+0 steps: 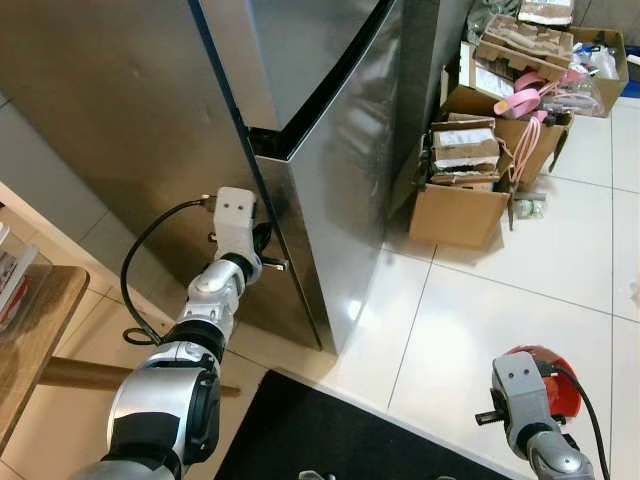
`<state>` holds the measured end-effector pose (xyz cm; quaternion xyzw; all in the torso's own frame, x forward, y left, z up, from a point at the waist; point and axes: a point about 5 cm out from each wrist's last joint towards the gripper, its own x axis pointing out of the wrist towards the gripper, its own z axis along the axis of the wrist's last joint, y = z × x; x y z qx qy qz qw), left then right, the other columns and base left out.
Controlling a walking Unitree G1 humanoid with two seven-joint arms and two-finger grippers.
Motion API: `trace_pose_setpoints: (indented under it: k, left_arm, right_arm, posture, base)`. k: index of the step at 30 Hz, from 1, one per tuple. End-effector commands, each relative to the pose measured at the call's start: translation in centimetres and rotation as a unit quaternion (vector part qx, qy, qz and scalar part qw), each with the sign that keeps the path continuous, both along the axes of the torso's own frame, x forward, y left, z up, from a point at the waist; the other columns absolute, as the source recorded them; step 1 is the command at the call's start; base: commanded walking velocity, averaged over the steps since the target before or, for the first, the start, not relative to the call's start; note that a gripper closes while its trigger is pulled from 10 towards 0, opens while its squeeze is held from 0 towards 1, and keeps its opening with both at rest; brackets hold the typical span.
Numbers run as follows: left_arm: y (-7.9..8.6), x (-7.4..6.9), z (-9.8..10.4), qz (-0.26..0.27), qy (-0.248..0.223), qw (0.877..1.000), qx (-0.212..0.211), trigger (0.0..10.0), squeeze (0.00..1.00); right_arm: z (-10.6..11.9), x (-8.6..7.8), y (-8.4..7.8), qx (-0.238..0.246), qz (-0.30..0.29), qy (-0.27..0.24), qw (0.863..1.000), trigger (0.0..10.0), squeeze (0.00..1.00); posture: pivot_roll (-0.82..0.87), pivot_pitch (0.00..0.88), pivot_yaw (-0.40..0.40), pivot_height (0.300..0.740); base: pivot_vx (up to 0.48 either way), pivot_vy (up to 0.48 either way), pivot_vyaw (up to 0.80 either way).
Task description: Restocking fridge
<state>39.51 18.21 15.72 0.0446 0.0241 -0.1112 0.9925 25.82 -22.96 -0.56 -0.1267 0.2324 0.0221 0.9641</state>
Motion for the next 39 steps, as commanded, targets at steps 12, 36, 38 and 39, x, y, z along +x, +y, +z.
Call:
trace_pose_setpoints:
  k: [12, 36, 38, 39]
  left_arm:
    - [1.0, 0.0, -0.3, 0.031, 0.013, 0.999, 0.03, 10.0, 0.0]
    - [-1.2, 0.9, 1.3, -0.019, 0.016, 1.0, 0.002, 10.0, 0.0]
    - [-1.2, 0.9, 1.4, -0.016, 0.015, 1.0, 0.002, 10.0, 0.0]
    - [-1.1, 1.0, 1.6, -0.011, 0.014, 1.0, 0.002, 10.0, 0.0]
  right_arm:
    - [-0.3, -0.7, 0.0, -0.015, 0.004, -0.004, 1.0, 10.0, 0.0]
    - [0.2, -1.1, -0.6, -0.029, 0.003, -0.022, 0.999, 10.0, 0.0]
    - [0.2, -1.2, -0.6, -0.03, 0.002, -0.023, 0.999, 10.0, 0.0]
    - [0.3, -1.2, -0.6, -0.03, 0.001, -0.025, 0.999, 10.0, 0.0]
  posture:
    - [-0.09, 0.279, 0.099, 0.74]
    - [-0.12, 0.325, 0.121, 0.74]
    - [-0.12, 0.329, 0.123, 0.74]
    - [-0.12, 0.331, 0.124, 0.74]
  base:
    - [0.0, 0.0, 0.0]
    - [0.0, 0.0, 0.0]
    - [0.0, 0.0, 0.0]
    - [0.0, 0.0, 0.0]
